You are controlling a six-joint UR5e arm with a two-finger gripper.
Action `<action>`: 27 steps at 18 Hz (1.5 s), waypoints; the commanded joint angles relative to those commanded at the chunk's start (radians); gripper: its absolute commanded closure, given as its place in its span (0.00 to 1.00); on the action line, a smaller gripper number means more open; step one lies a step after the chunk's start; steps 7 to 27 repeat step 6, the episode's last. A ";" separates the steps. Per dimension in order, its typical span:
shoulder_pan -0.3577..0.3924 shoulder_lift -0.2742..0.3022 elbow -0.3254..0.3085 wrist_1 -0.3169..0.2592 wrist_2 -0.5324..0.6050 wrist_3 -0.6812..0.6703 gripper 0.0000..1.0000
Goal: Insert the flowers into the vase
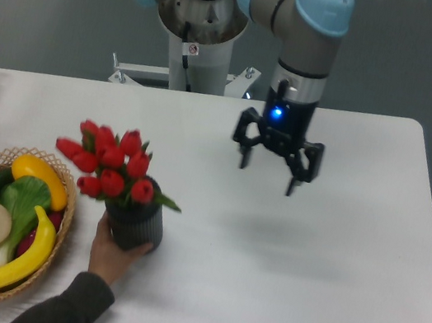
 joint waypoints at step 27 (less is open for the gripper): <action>0.020 -0.038 0.008 -0.006 0.101 0.005 0.00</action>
